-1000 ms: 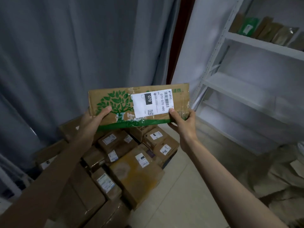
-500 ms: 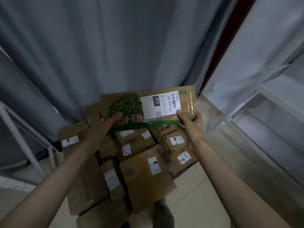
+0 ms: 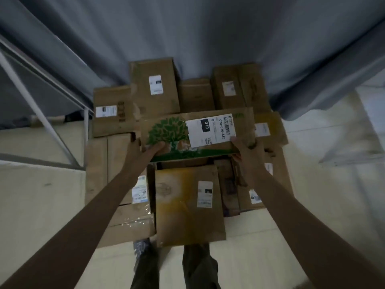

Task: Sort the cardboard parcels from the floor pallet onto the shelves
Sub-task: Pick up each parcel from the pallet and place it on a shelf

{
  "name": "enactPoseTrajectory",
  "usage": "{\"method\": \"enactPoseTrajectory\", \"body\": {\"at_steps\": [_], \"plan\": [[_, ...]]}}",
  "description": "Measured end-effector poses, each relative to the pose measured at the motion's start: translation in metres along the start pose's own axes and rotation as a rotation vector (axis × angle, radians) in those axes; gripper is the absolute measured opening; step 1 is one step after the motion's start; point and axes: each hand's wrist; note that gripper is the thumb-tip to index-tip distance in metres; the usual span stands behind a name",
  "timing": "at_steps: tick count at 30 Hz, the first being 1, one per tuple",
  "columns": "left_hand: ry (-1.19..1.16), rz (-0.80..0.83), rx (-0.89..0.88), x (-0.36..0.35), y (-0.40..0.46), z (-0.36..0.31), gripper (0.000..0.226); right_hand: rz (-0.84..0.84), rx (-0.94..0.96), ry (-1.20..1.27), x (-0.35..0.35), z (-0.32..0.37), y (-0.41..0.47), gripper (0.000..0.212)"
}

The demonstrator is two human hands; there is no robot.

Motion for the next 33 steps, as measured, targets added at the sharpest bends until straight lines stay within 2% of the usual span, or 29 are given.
{"method": "enactPoseTrajectory", "body": {"at_steps": [4, 6, 9, 12, 19, 24, 27, 30, 33], "plan": [[0.051, 0.025, 0.15, -0.028, 0.054, 0.076, 0.018, -0.04, -0.097, -0.143, -0.015, -0.043, 0.092, 0.115], [0.079, 0.015, 0.204, -0.037, 0.081, 0.111, 0.021, -0.044, -0.135, -0.174, -0.023, -0.064, 0.131, 0.119], [0.229, 0.032, 0.2, -0.046, 0.113, 0.155, 0.046, -0.048, -0.165, -0.223, -0.032, -0.095, 0.185, 0.096], [0.264, 0.028, 0.204, -0.048, 0.136, 0.194, 0.059, -0.064, -0.182, -0.322, -0.043, -0.12, 0.225, 0.086], [0.269, 0.013, 0.131, -0.037, 0.144, 0.257, 0.044, -0.05, -0.209, -0.497, -0.065, -0.171, 0.268, 0.076], [0.277, 0.048, 0.171, -0.034, 0.141, 0.274, 0.063, -0.07, -0.215, -0.558, -0.067, -0.196, 0.271, 0.074], [0.236, 0.07, 0.205, -0.035, 0.141, 0.276, 0.069, -0.016, -0.286, -0.637, -0.069, -0.195, 0.273, 0.064], [0.255, 0.133, 0.223, -0.031, 0.136, 0.273, 0.069, 0.033, -0.306, -0.738, -0.075, -0.186, 0.263, 0.055], [0.258, 0.153, 0.201, -0.025, 0.122, 0.253, 0.064, 0.015, -0.194, -0.787, -0.085, -0.172, 0.232, 0.043]]}}
Point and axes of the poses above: each hand's wrist, its own y-axis towards the middle knuckle, its own x-axis out of the back of the hand, z = x × y, and after that the axes turned 11 degrees about -x, right-handed
